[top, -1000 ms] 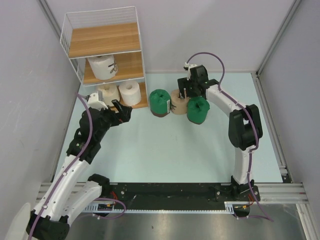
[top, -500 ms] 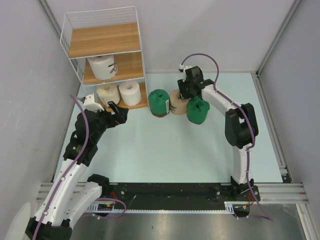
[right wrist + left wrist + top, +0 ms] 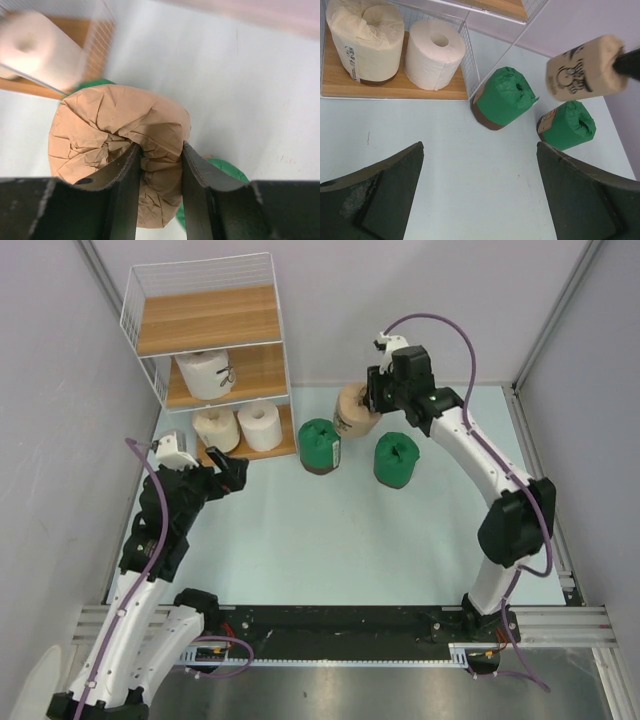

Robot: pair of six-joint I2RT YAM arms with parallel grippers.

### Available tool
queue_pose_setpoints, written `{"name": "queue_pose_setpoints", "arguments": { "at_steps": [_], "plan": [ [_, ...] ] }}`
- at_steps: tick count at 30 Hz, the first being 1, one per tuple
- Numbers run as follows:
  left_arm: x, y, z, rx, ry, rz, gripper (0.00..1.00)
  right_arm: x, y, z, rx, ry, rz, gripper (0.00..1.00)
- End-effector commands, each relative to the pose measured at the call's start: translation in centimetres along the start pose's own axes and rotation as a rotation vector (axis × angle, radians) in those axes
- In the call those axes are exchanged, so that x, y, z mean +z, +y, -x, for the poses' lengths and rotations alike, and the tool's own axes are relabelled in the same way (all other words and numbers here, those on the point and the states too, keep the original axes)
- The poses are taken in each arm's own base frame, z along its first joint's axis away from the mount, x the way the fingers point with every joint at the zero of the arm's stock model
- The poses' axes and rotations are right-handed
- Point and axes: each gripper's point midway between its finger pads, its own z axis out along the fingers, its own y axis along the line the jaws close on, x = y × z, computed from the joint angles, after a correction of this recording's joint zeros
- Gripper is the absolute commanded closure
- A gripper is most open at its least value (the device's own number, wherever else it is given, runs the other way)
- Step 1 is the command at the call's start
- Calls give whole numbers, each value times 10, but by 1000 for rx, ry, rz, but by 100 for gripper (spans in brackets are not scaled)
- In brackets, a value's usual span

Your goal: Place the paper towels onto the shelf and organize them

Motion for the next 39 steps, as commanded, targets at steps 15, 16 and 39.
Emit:
{"name": "queue_pose_setpoints", "arguments": {
  "at_steps": [15, 16, 39],
  "plan": [
    [-21, 53, 43, -7, -61, 196, 0, -111, 236, 104, -191, -411, 204, 76],
    [-18, 57, 41, -48, -39, 188, 0, -110, 239, 106, -194, -420, 199, 76],
    [-6, 86, 34, -82, -50, 214, 0, -77, 242, 176, -74, -747, 48, 78]
  ]
}}
